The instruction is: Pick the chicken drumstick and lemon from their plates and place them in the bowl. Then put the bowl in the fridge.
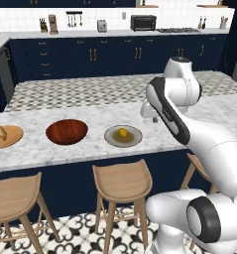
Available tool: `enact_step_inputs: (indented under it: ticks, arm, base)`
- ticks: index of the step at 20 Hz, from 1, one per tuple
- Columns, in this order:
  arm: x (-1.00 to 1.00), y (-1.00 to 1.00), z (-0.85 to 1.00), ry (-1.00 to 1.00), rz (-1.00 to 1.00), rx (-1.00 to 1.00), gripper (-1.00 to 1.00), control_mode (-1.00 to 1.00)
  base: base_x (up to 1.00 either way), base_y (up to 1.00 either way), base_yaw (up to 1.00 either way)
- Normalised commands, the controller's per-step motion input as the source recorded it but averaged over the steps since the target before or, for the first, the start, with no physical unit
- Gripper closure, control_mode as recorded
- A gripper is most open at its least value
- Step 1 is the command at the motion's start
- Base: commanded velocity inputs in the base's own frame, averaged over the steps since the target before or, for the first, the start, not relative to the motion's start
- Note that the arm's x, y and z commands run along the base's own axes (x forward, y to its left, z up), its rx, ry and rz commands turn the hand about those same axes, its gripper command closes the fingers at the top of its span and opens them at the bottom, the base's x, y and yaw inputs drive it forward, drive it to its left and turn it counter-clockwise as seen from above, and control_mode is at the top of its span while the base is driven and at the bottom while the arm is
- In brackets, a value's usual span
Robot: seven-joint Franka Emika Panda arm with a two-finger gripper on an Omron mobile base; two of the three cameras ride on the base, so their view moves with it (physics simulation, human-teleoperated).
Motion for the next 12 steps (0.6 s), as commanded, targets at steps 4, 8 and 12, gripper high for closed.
enact_step_inputs:
  ticks: [4,8,12]
  arm:
    - [0.0,0.0,0.0,0.0,0.0,0.0,-1.0,1.0]
    - [0.0,0.0,0.0,0.0,0.0,0.0,-1.0,1.0]
    - [0.0,0.0,0.0,0.0,0.0,0.0,-1.0,1.0]
  base:
    - [0.0,0.0,0.0]
    - [0.0,0.0,0.0]
    - [-0.01,0.0,0.0]
